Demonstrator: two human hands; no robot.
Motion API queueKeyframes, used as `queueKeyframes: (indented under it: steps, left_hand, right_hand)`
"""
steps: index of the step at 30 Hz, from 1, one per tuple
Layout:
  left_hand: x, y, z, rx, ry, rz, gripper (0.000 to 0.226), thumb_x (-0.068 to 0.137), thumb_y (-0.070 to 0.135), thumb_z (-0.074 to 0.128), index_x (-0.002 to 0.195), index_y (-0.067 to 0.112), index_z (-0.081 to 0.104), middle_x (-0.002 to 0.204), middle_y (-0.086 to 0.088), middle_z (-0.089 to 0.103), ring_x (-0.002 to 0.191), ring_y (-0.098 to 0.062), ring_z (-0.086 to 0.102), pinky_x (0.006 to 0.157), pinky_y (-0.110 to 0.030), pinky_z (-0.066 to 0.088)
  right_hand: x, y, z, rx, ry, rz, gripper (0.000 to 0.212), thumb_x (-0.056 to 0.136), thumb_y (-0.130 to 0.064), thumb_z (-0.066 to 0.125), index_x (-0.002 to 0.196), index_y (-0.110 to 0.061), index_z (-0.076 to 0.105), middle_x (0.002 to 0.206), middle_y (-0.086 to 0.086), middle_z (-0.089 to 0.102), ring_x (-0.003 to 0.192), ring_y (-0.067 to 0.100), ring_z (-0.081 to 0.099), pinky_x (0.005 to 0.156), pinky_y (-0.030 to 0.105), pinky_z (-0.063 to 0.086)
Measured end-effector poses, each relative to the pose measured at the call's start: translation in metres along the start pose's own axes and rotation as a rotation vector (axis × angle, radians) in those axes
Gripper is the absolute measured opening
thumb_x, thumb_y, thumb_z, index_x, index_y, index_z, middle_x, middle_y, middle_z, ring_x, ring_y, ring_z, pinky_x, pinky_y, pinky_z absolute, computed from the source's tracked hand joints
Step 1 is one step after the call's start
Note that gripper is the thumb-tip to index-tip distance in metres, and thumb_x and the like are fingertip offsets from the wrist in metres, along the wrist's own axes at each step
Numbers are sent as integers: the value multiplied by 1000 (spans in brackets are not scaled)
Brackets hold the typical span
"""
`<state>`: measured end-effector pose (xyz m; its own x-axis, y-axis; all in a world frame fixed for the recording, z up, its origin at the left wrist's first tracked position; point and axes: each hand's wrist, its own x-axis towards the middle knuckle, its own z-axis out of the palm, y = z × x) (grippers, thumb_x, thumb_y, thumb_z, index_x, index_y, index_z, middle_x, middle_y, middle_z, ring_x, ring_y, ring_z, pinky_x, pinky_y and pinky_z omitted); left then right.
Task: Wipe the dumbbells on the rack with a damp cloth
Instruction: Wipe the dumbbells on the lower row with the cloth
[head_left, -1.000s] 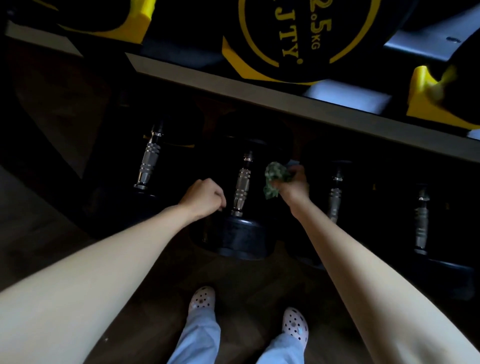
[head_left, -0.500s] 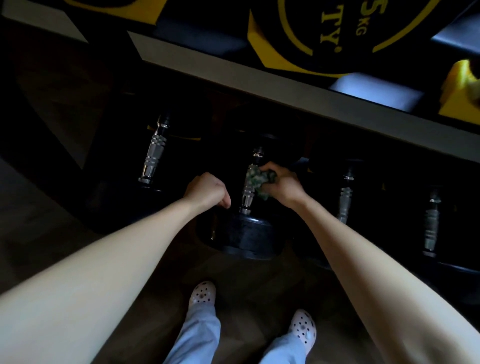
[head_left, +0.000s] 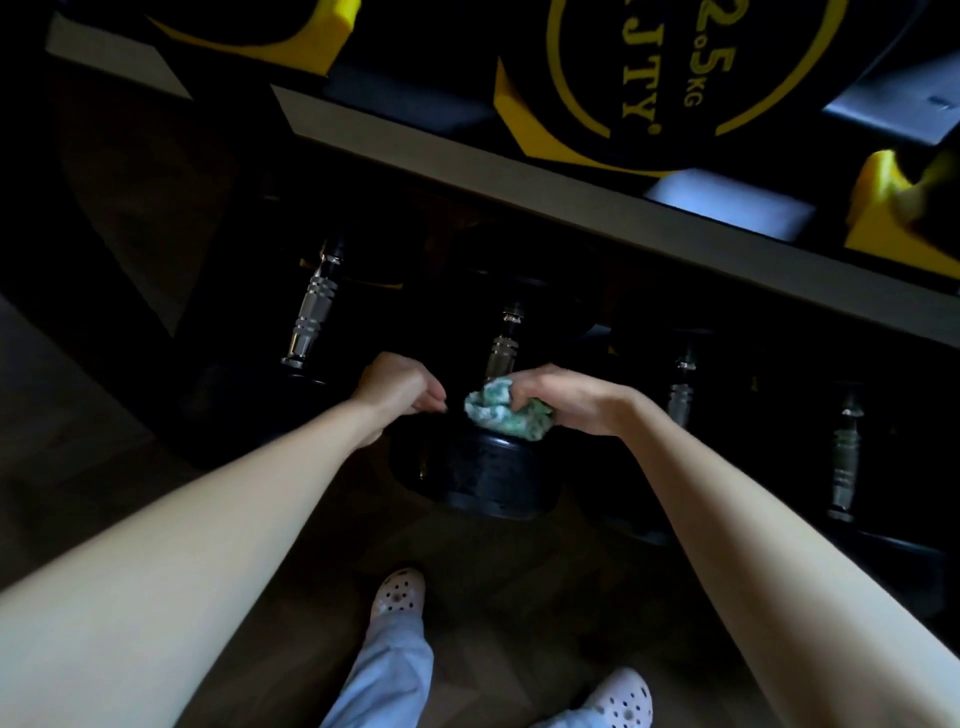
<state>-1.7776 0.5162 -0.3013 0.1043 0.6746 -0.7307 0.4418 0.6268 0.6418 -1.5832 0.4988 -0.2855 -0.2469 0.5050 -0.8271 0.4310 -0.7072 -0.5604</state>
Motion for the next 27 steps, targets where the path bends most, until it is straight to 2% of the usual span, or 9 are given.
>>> queueKeyframes:
  steps: [4, 6, 8, 11, 14, 16, 18, 20, 27]
  left_hand:
    - [6, 1, -4, 84, -28, -14, 30, 80, -12, 50, 65, 11, 61, 62, -4, 63, 69, -16, 60, 59, -17, 45]
    - [9, -4, -7, 141, 27, -13, 32, 83, -10, 44, 65, 11, 60, 68, -6, 62, 80, -22, 61, 63, -21, 46]
    - [12, -10, -7, 176, 66, -18, 30, 85, -8, 41, 71, 7, 62, 78, -14, 65, 91, -28, 63, 74, -26, 47]
    - [12, -15, -9, 179, 72, -21, 30, 85, -9, 39, 76, 3, 65, 72, -11, 65, 95, -31, 65, 83, -27, 48]
    - [10, -18, -9, 216, 124, 7, 30, 82, -7, 44, 68, 6, 67, 71, -11, 66, 94, -30, 65, 88, -32, 51]
    - [4, -19, -5, 314, 201, 51, 26, 82, -1, 48, 80, 3, 73, 91, -18, 70, 101, -32, 62, 89, -34, 49]
    - [-1, -19, -2, 364, 232, 81, 26, 83, 1, 47, 86, 3, 73, 98, -17, 70, 103, -33, 60, 89, -35, 47]
    - [-1, -19, -4, 344, 215, 87, 26, 81, 0, 48, 84, 5, 74, 99, -14, 70, 105, -31, 59, 89, -31, 45]
    - [1, -20, -16, 235, 95, 80, 24, 80, -4, 52, 80, 4, 75, 92, -12, 71, 102, -25, 61, 93, -28, 48]
  right_hand:
    - [-25, -7, -13, 112, -249, 48, 25, 74, -7, 48, 93, -2, 63, 82, 4, 70, 73, 14, 65, 65, 20, 50]
    - [-25, -9, -17, 388, -128, -17, 26, 68, -11, 46, 88, -4, 62, 80, 9, 67, 72, 19, 64, 68, 25, 51]
    - [-16, -14, -20, 464, 103, -77, 17, 78, -12, 45, 85, -8, 60, 82, 8, 63, 75, 21, 58, 71, 29, 45]
    - [3, -29, -18, -50, 381, -91, 9, 88, -14, 52, 97, -14, 52, 88, 3, 53, 79, 15, 50, 67, 28, 39]
    - [29, -41, -1, -388, 444, -214, 36, 86, -20, 62, 119, -15, 48, 99, 6, 54, 85, 20, 52, 66, 30, 39]
    - [43, -45, 15, -595, 509, -301, 47, 88, -23, 60, 133, -18, 44, 124, 11, 52, 109, 28, 52, 82, 31, 42]
    - [56, -41, 24, -899, 571, -292, 55, 93, -23, 53, 144, -19, 33, 143, 14, 36, 130, 33, 35, 101, 35, 35]
    - [68, -34, 26, -1141, 581, -246, 56, 95, -20, 48, 147, -18, 27, 146, 14, 32, 134, 35, 27, 108, 39, 31]
    - [71, -37, 28, -1052, 290, -121, 53, 92, -26, 56, 142, -24, 39, 142, 15, 42, 130, 30, 38, 100, 28, 34]
